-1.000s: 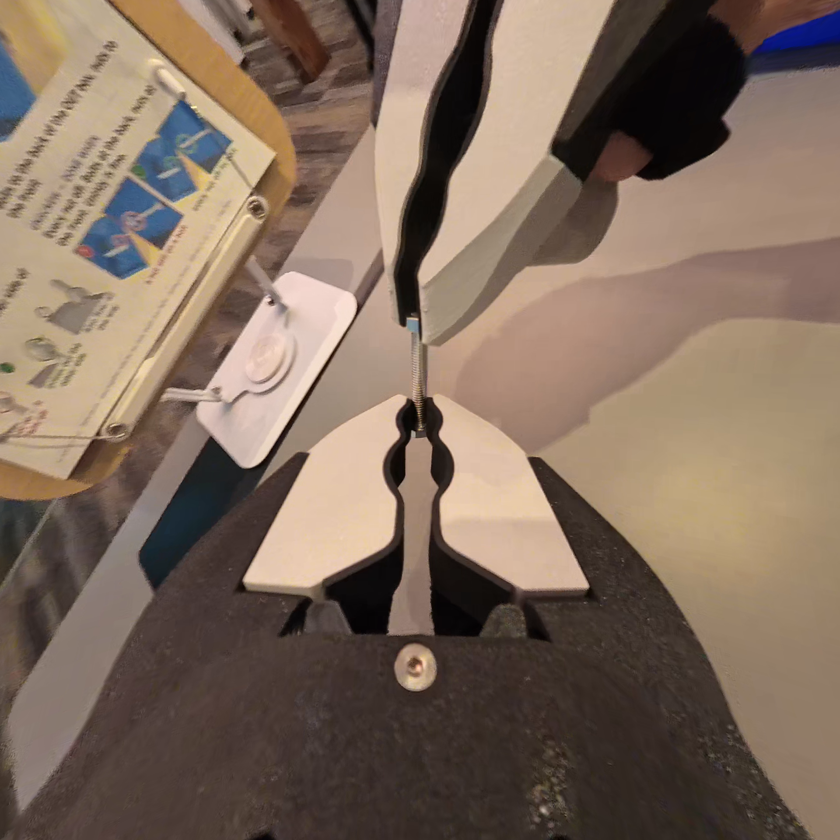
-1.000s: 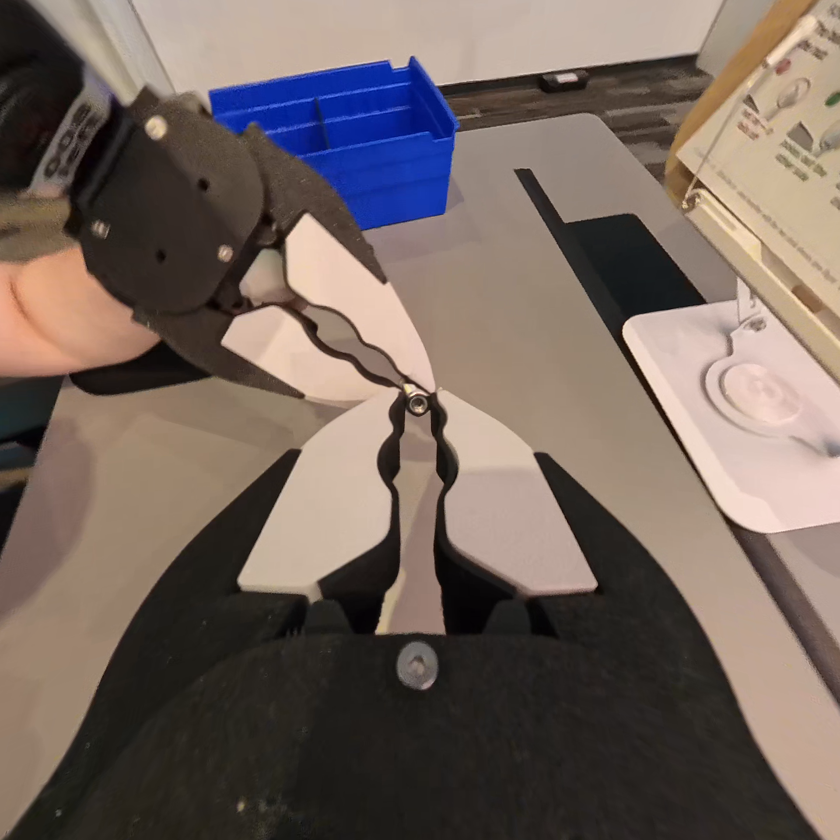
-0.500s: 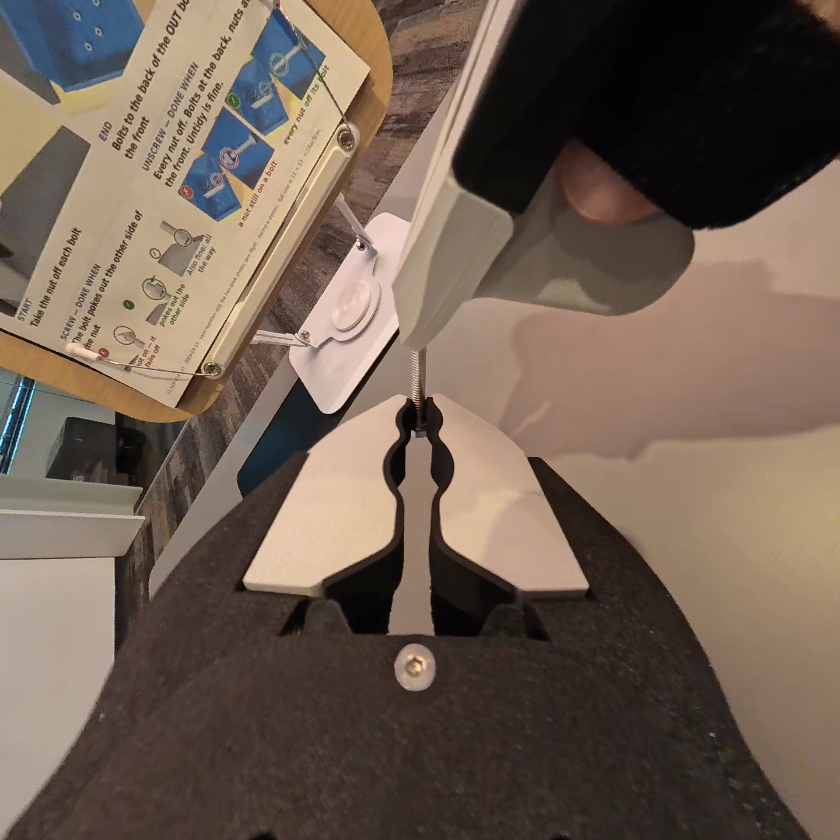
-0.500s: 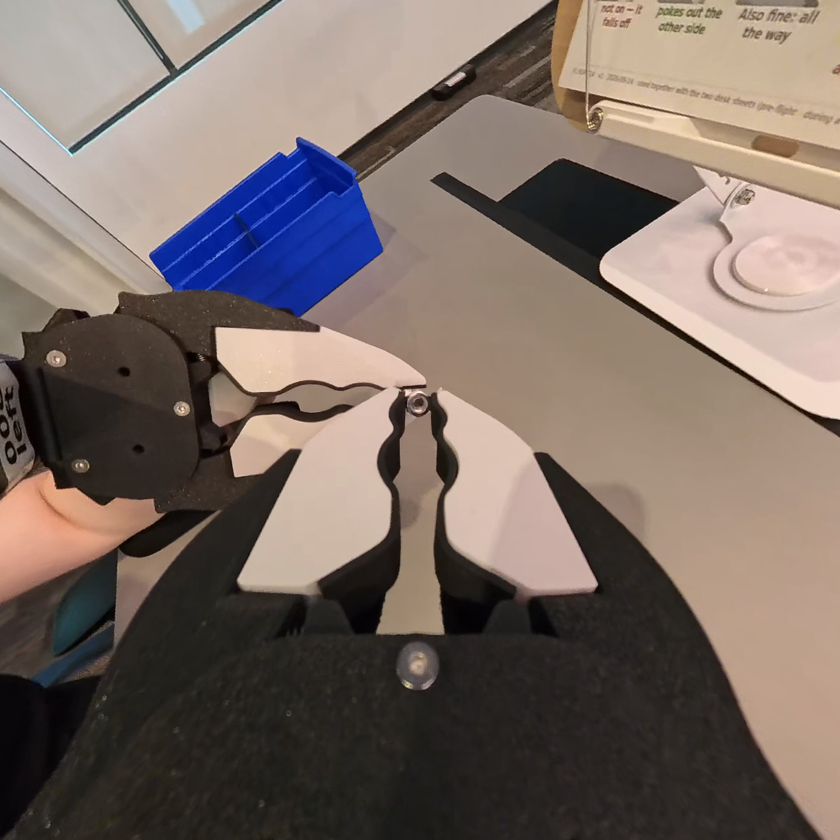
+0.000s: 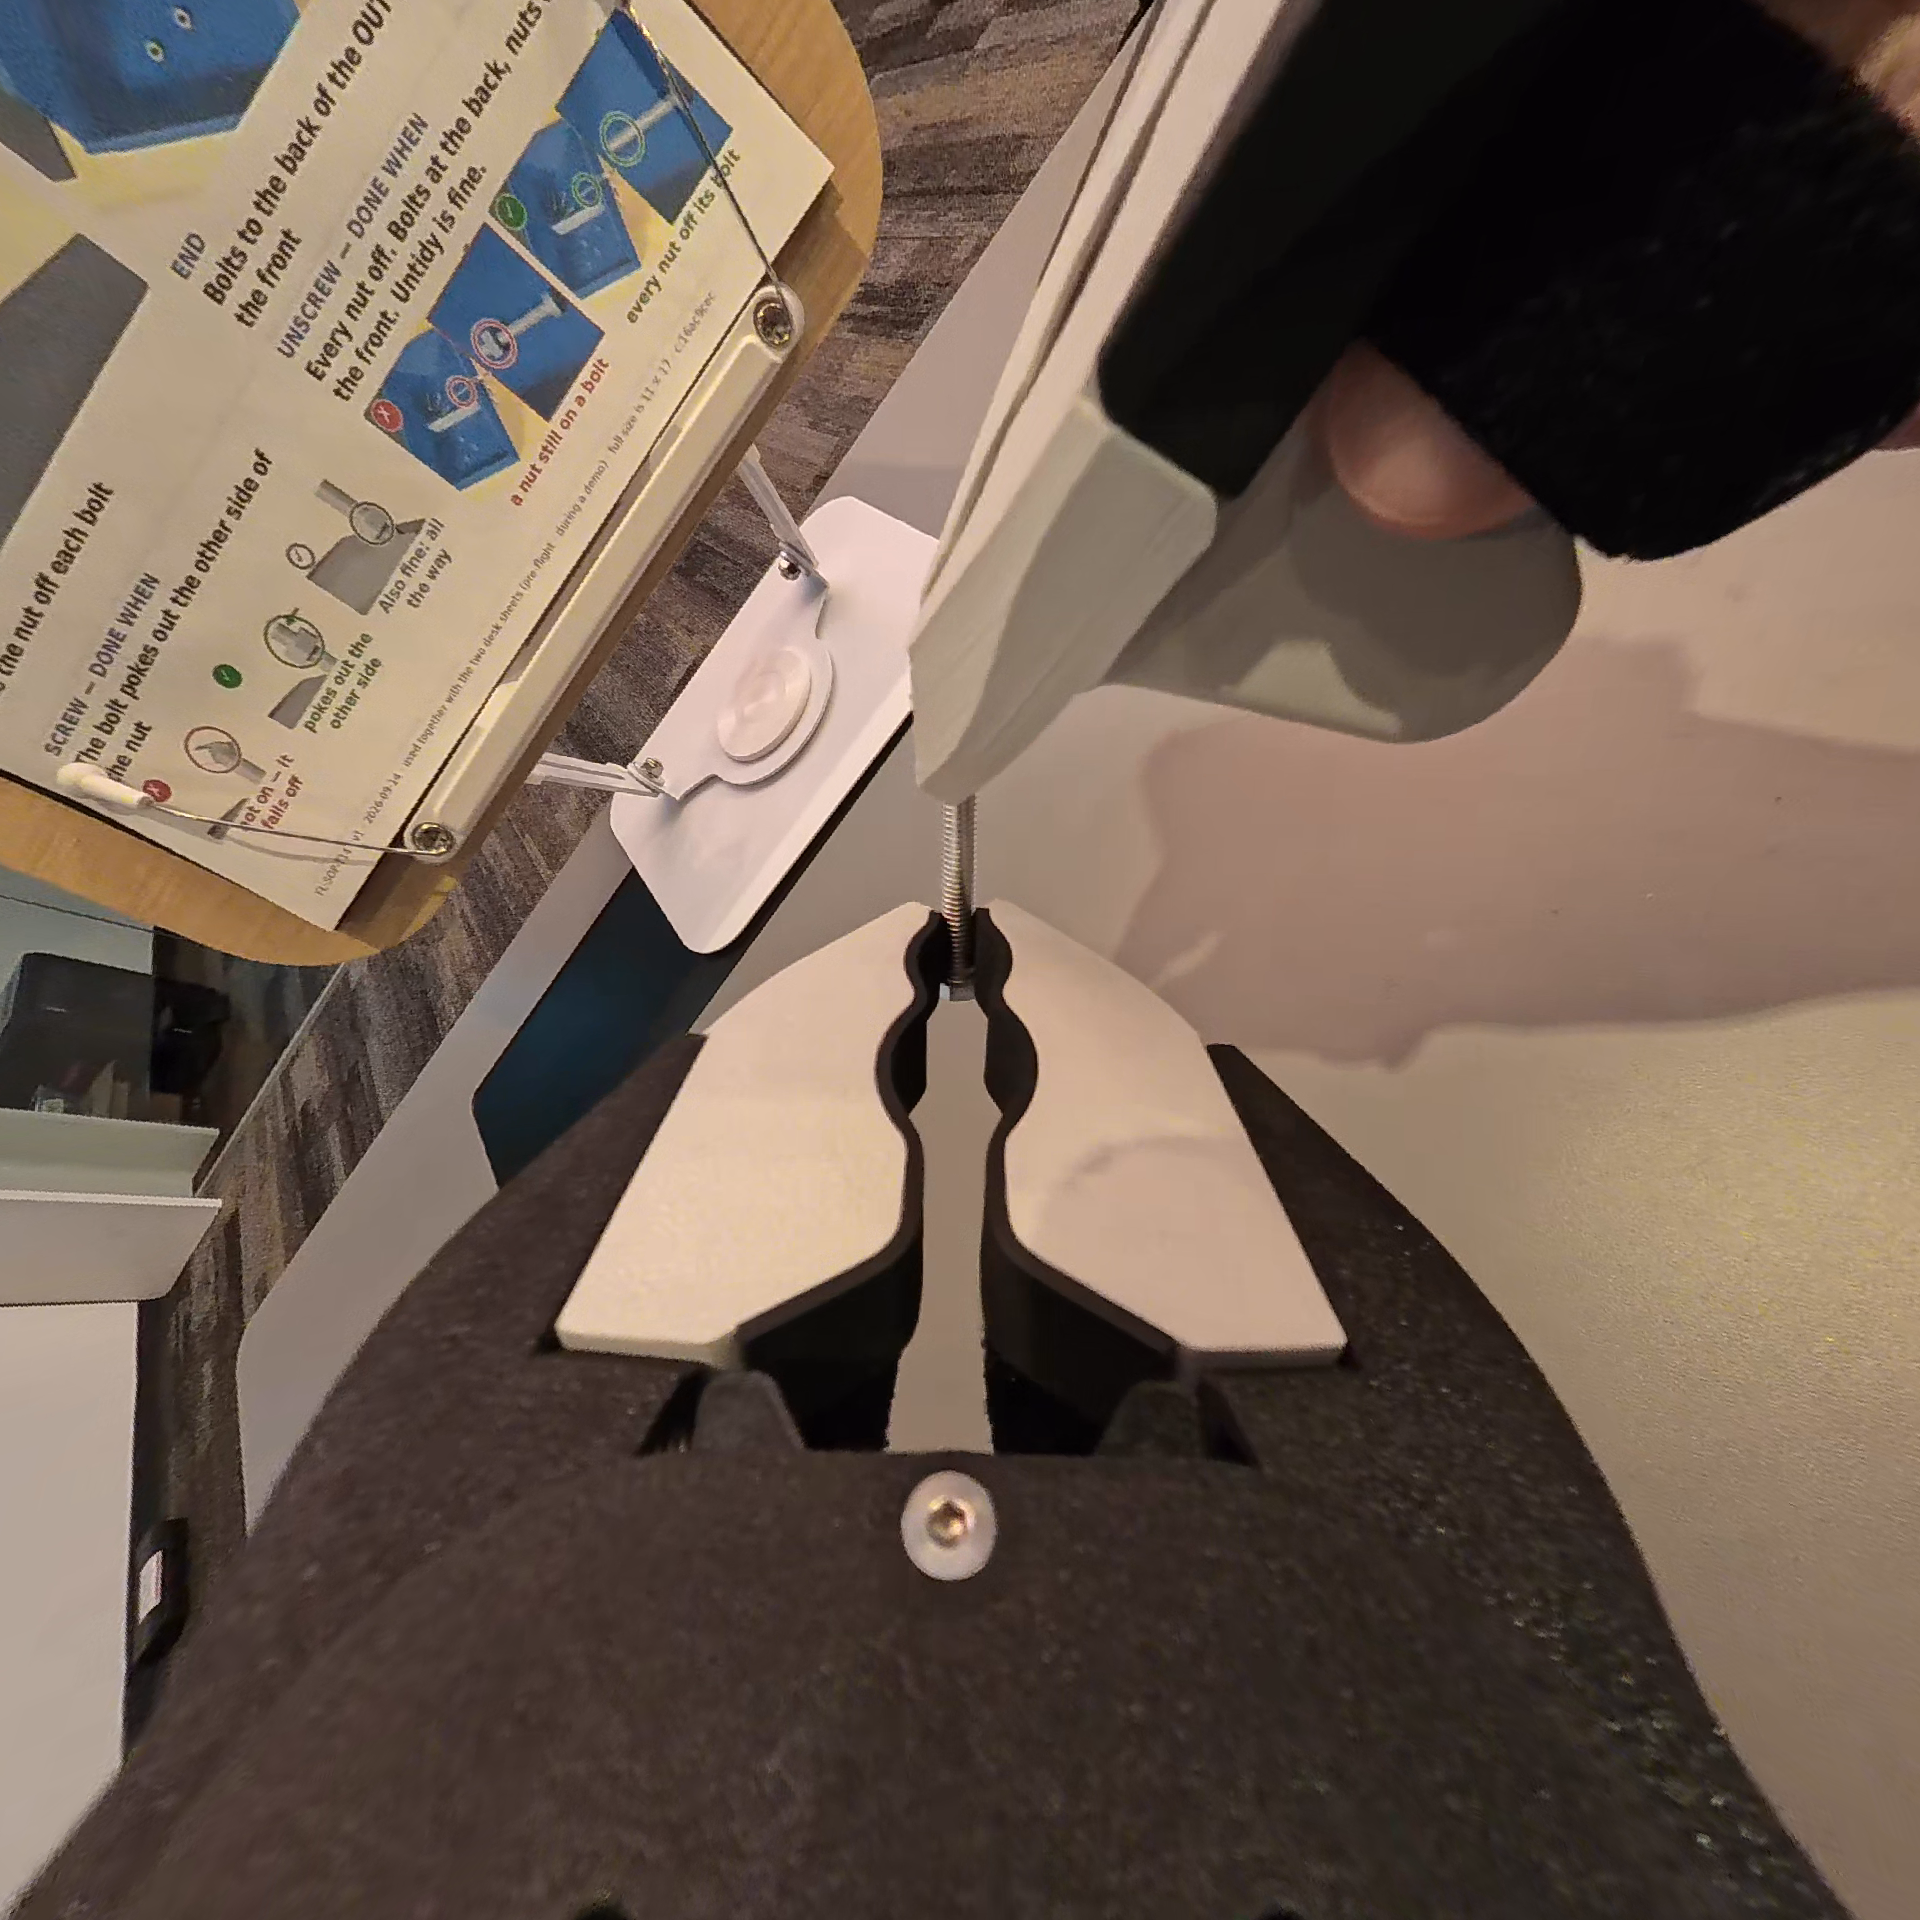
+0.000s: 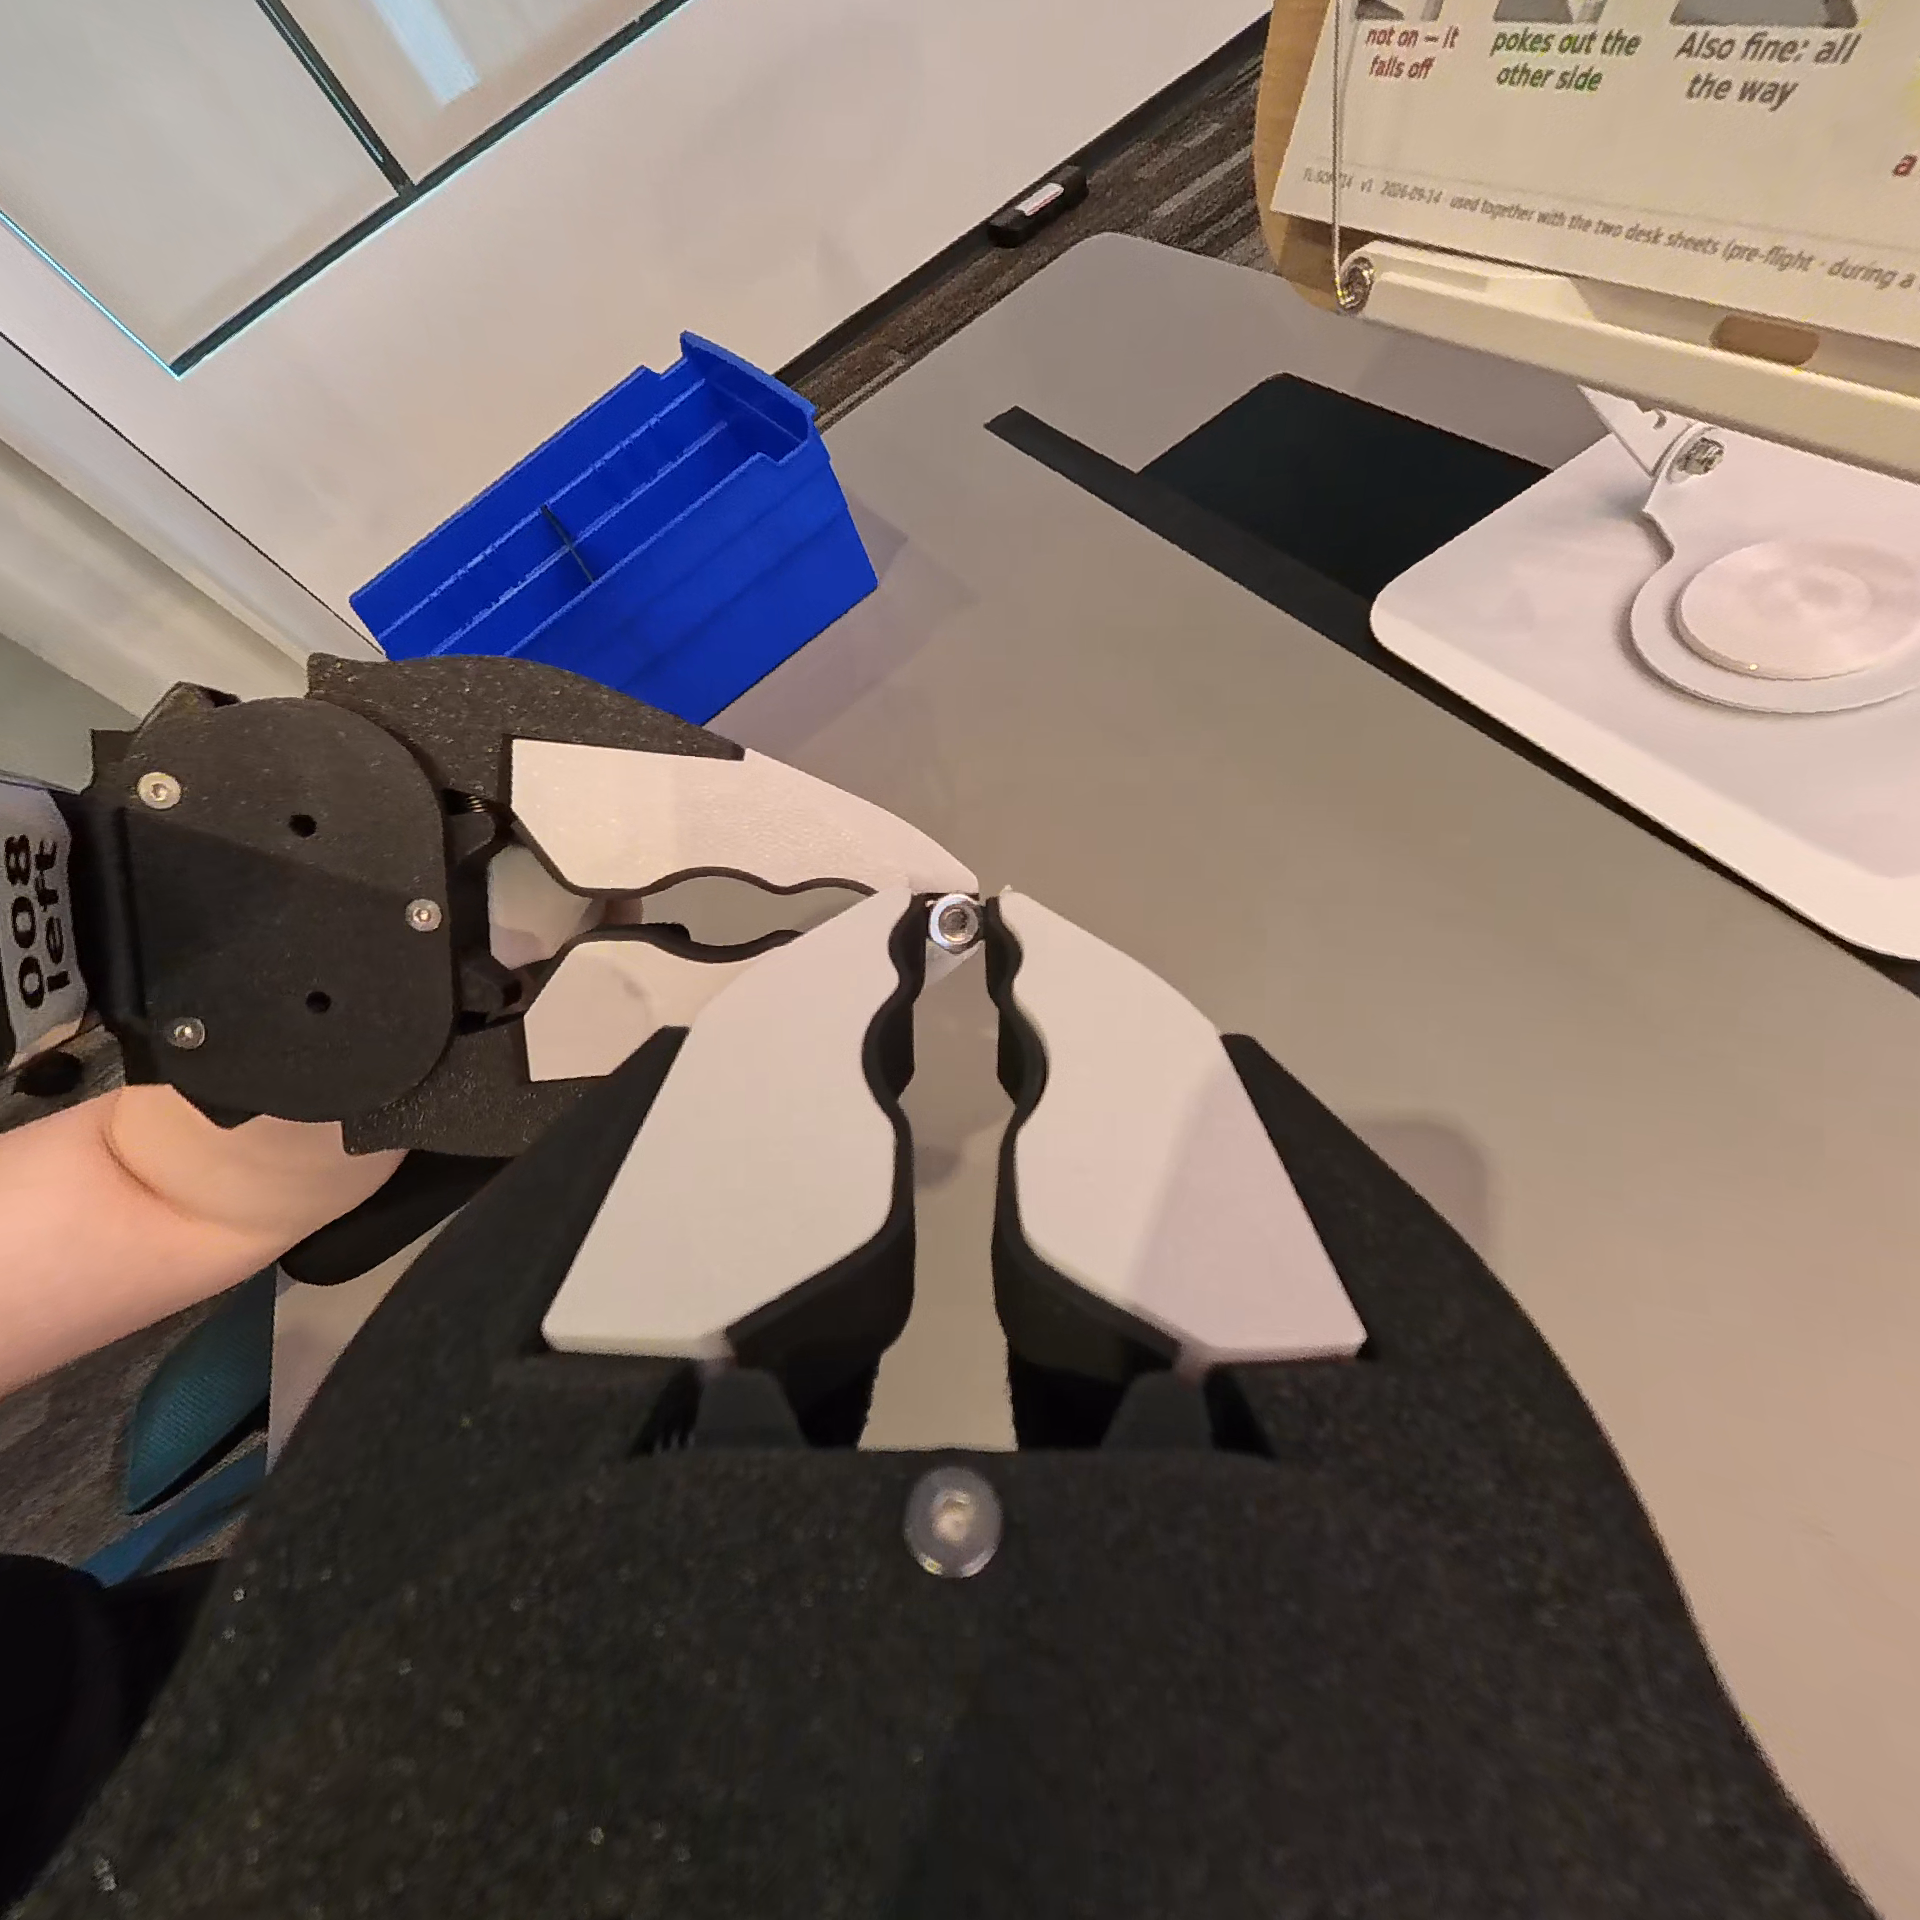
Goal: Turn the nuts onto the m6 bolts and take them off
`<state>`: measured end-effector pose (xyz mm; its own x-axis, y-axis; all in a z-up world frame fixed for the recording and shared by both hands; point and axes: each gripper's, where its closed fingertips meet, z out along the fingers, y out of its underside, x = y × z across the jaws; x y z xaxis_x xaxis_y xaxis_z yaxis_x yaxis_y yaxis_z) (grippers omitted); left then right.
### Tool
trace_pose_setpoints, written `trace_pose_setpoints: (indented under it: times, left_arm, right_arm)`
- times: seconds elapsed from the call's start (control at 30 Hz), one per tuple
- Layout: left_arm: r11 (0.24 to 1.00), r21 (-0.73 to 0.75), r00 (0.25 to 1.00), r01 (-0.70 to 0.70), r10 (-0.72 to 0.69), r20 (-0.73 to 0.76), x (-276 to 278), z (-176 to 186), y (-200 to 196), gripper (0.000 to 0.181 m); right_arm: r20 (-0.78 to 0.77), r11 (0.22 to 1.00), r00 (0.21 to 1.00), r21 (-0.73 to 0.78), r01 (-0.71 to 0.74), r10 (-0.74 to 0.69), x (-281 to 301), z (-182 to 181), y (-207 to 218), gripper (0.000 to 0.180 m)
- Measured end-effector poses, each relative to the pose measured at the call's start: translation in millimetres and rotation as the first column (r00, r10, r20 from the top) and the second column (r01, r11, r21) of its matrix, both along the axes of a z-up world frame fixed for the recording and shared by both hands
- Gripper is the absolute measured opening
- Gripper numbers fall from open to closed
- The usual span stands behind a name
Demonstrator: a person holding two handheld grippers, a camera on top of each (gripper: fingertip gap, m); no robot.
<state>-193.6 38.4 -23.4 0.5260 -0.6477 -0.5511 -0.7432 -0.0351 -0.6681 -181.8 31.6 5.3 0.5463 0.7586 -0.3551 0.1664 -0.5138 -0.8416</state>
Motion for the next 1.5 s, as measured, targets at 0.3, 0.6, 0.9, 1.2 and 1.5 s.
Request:
trace_pose_setpoints:
  times: [0.3,0.6,0.9,1.2,1.5]
  left_arm:
    - [1.0,-0.013,1.0,0.016,-0.016,0.012,1,1,-2,0.005]
    - [0.9,-0.143,0.847,0.412,-0.32,0.425,21,34,-36,0.005]
    - [0.71,-0.012,0.477,0.704,-0.461,0.748,19,87,-73,0.005]
    - [0.699,0.005,0.48,0.715,-0.496,0.724,22,90,-82,0.005]
    - [0.72,0.006,0.485,0.694,-0.473,0.735,15,95,-77,0.005]
  right_arm:
    - [0.018,0.999,1.0,0.045,0.004,-0.005,1,3,1,0.024]
    - [-0.04,0.858,0.957,0.455,-0.24,0.289,15,70,-40,0.042]
    - [-0.054,0.714,0.881,0.61,-0.344,0.47,3,95,-83,0.045]
    - [0.013,0.684,0.899,0.645,-0.342,0.437,-19,90,-87,0.048]
    - [0.042,0.68,0.909,0.65,-0.34,0.415,-15,92,-87,0.046]
